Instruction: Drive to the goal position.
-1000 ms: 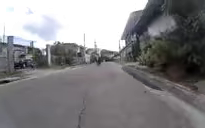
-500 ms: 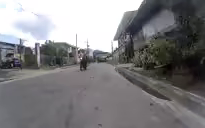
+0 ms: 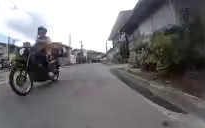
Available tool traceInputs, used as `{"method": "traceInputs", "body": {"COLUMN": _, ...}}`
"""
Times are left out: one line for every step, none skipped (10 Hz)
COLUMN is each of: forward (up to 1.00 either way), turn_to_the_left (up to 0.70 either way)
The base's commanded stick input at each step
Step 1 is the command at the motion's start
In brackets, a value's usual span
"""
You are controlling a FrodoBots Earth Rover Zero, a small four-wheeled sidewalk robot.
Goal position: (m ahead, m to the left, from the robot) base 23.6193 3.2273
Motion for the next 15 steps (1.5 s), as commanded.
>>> {"method": "traceInputs", "body": {"forward": 1.0, "turn_to_the_left": 0.06}}
{"method": "traceInputs", "body": {"forward": 1.0, "turn_to_the_left": 0.06}}
{"method": "traceInputs", "body": {"forward": 1.0, "turn_to_the_left": 0.06}}
{"method": "traceInputs", "body": {"forward": 1.0, "turn_to_the_left": 0.06}}
{"method": "traceInputs", "body": {"forward": 1.0, "turn_to_the_left": 0.06}}
{"method": "traceInputs", "body": {"forward": 1.0, "turn_to_the_left": 0.06}}
{"method": "traceInputs", "body": {"forward": 1.0, "turn_to_the_left": 0.06}}
{"method": "traceInputs", "body": {"forward": 1.0, "turn_to_the_left": 0.06}}
{"method": "traceInputs", "body": {"forward": 1.0, "turn_to_the_left": 0.06}}
{"method": "traceInputs", "body": {"forward": 1.0, "turn_to_the_left": 0.06}}
{"method": "traceInputs", "body": {"forward": 1.0, "turn_to_the_left": 0.06}}
{"method": "traceInputs", "body": {"forward": 1.0, "turn_to_the_left": 0.06}}
{"method": "traceInputs", "body": {"forward": 1.0, "turn_to_the_left": 0.06}}
{"method": "traceInputs", "body": {"forward": 1.0, "turn_to_the_left": 0.06}}
{"method": "traceInputs", "body": {"forward": 1.0, "turn_to_the_left": 0.06}}
